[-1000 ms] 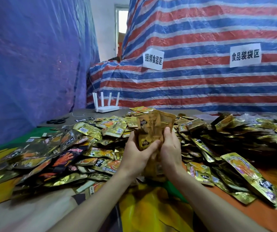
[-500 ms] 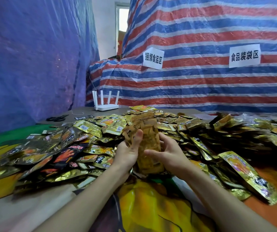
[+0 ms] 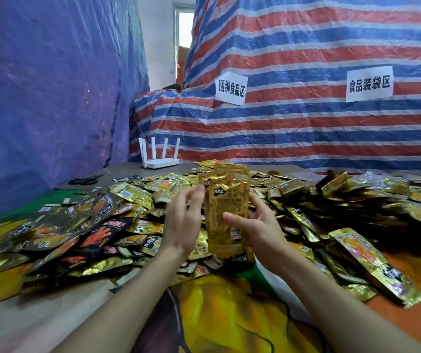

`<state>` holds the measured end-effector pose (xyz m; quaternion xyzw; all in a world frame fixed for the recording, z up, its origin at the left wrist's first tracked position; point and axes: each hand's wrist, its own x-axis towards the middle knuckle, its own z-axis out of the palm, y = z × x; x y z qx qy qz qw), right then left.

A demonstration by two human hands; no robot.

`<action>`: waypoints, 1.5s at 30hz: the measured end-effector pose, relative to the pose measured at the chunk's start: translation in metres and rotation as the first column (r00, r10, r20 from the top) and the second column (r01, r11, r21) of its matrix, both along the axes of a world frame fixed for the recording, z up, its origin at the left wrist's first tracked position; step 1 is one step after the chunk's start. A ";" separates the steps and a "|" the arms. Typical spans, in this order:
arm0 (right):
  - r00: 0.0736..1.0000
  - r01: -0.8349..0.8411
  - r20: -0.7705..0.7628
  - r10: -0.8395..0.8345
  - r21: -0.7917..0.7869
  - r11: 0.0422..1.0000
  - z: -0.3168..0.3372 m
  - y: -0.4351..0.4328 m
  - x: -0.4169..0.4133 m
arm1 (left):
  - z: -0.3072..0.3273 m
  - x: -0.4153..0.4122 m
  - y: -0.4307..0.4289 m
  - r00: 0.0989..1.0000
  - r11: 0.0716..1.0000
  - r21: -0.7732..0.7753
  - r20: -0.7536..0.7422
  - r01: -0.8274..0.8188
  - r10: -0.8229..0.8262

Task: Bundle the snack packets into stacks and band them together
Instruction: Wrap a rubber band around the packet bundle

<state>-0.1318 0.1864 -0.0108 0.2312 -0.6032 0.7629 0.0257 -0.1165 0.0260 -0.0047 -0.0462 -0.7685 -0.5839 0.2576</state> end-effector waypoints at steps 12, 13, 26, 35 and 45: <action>0.972 -0.070 -0.226 0.069 0.002 0.998 0.015 -0.012 0.012 | 0.009 -0.002 0.023 0.886 0.849 0.257 -0.171 0.462 -0.430; 0.973 -0.080 -0.216 0.084 0.028 0.996 0.013 -0.013 0.013 | 0.007 -0.004 0.022 0.898 0.859 0.262 -0.137 0.440 -0.418; 0.987 0.158 -0.127 -0.095 0.739 0.655 0.007 0.008 0.001 | -0.005 -0.016 0.005 0.987 0.666 0.739 0.007 0.105 -0.163; 0.893 0.430 -0.043 -0.448 0.377 0.821 0.009 0.016 -0.005 | 0.006 -0.004 -0.006 0.946 0.656 0.736 0.065 0.170 -0.318; 0.954 0.293 0.043 -0.296 0.072 0.953 -0.001 -0.014 0.006 | -0.018 -0.002 0.040 0.951 0.929 0.221 0.029 0.295 -0.309</action>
